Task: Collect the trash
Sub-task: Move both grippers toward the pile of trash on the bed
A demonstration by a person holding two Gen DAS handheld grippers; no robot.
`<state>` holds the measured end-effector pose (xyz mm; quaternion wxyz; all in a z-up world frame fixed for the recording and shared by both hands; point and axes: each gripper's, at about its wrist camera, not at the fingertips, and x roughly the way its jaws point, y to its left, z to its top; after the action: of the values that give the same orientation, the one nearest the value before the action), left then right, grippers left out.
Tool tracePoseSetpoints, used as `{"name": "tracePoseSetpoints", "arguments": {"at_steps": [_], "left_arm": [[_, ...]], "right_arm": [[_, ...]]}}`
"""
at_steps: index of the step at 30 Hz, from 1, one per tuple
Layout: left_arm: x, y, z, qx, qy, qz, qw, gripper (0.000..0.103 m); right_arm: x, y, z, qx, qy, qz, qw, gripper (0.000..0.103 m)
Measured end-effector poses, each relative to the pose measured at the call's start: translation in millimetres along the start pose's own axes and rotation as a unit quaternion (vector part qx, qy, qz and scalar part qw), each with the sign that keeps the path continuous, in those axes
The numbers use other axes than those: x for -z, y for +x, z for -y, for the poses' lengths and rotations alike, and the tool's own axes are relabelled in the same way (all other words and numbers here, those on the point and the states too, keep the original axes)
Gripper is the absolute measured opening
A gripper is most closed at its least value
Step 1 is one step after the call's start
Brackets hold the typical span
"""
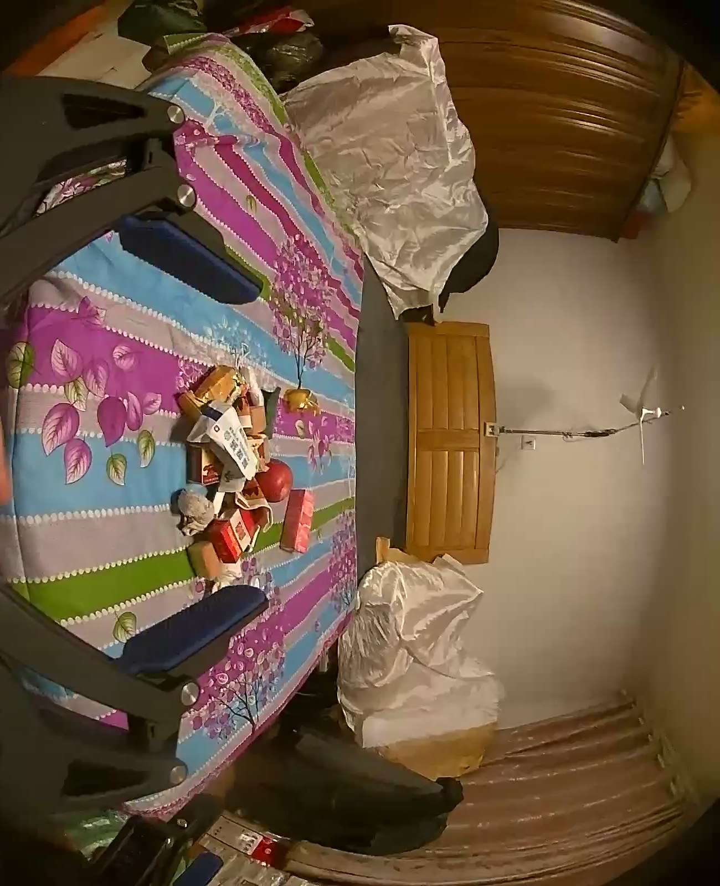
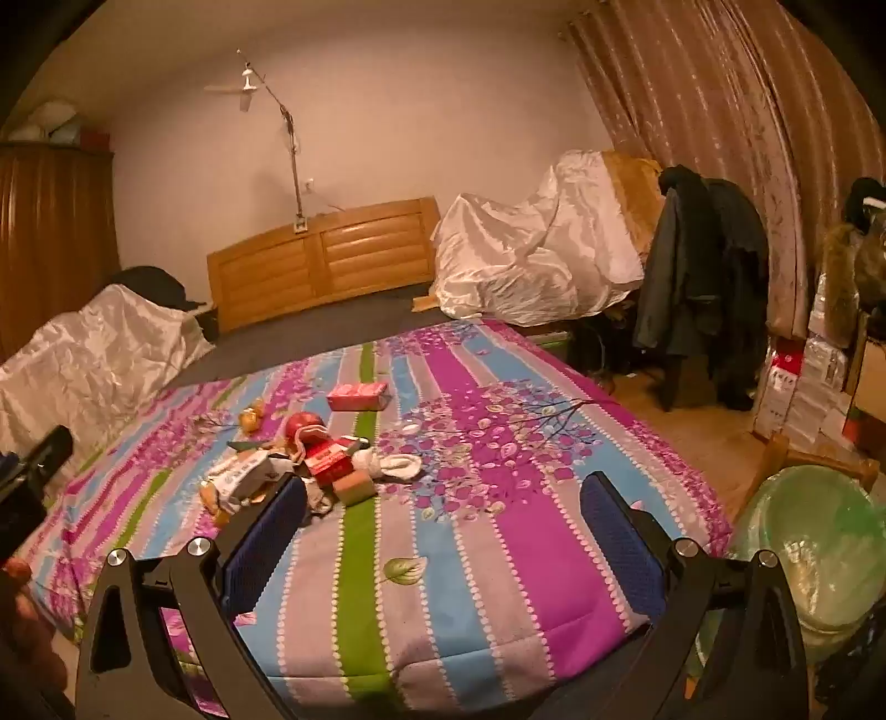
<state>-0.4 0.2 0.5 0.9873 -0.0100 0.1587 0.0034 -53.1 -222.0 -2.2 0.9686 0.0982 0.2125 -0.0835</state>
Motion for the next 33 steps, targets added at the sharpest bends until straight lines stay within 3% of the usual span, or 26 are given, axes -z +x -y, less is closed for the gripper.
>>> {"name": "tracePoseSetpoints", "arguments": {"at_steps": [4,8,13,22,27,33], "left_arm": [[2,-6,1,0.01,0.003,0.02,0.9997,0.098],[6,1,0,0.016,0.006,-0.001,0.9999,0.098],[6,6,2,0.007,0.004,-0.008,0.9999,0.098],[4,6,5,0.001,0.017,-0.014,0.9997,0.098],[5,10,6,-0.002,0.019,-0.025,0.9995,0.098],[6,14,10,-0.005,0.029,-0.032,0.999,0.098]], "right_arm": [[-4,20,-3,-0.017,0.0,-0.034,0.999,0.099],[2,4,-9,-0.035,-0.002,0.001,0.999,0.099],[8,2,-11,-0.064,-0.009,0.005,0.998,0.099],[9,6,-6,-0.048,0.003,-0.007,0.999,0.099],[12,12,-3,-0.061,0.014,-0.014,0.998,0.099],[16,30,-1,-0.054,0.02,-0.052,0.997,0.099]]}}
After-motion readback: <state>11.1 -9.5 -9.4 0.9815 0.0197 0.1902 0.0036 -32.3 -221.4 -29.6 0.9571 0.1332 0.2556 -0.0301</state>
